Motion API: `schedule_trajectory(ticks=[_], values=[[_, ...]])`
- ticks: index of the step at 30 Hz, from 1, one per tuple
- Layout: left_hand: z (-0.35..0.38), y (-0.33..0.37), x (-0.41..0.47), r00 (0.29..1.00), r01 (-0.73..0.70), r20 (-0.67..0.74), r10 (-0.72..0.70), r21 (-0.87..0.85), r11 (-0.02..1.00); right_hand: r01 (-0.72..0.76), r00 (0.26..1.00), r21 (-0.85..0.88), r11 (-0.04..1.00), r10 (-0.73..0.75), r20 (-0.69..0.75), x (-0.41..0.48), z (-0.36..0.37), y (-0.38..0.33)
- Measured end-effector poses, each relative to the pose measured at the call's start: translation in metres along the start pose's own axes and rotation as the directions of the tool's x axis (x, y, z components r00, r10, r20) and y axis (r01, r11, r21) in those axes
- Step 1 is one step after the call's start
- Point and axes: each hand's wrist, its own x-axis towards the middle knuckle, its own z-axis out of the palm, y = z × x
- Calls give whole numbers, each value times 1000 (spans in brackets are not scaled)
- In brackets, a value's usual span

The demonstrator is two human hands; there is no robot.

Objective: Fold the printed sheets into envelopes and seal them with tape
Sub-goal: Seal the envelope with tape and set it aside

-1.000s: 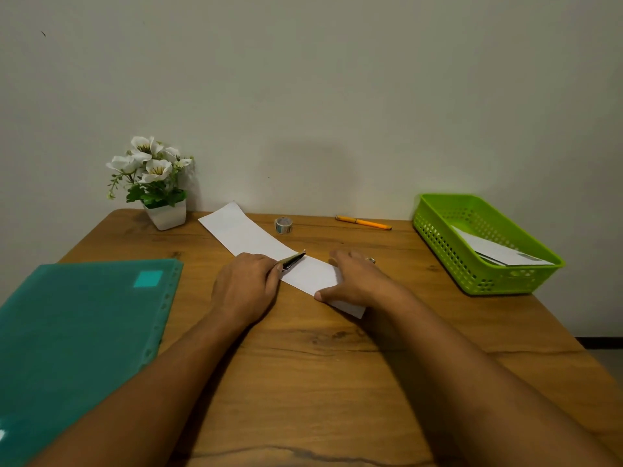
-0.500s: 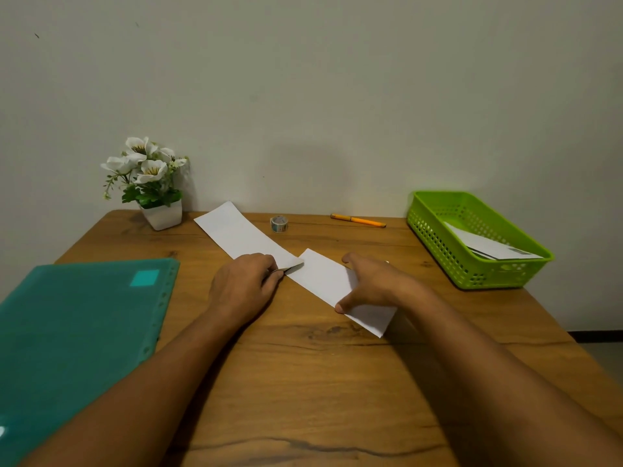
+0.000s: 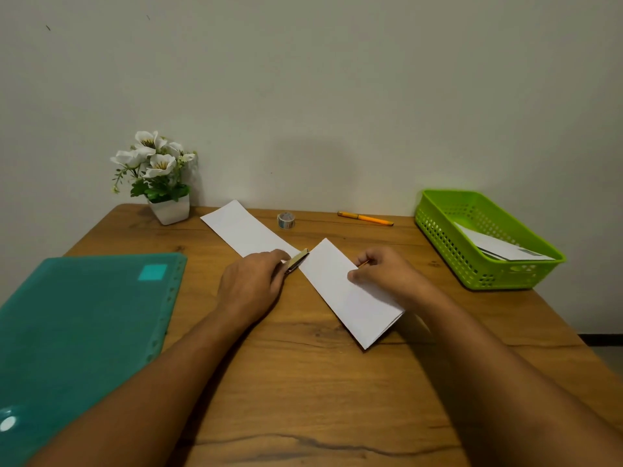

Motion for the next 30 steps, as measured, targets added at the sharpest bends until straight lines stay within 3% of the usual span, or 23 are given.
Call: schedule_trajectory(ticks=[6,19,30], values=[[0,0,0,998,-32,45,33,-26,999,0,1000,157,988,2,-14,-7,-9,0],[0,-3,0,987,-130,83,135,-61,990,95,993,117,989,-86,-81,-13,2,-11],[0,-3,-1,989,-129,70,133,-60,990,1,1000,167,986,4,-29,-8,27,-14]])
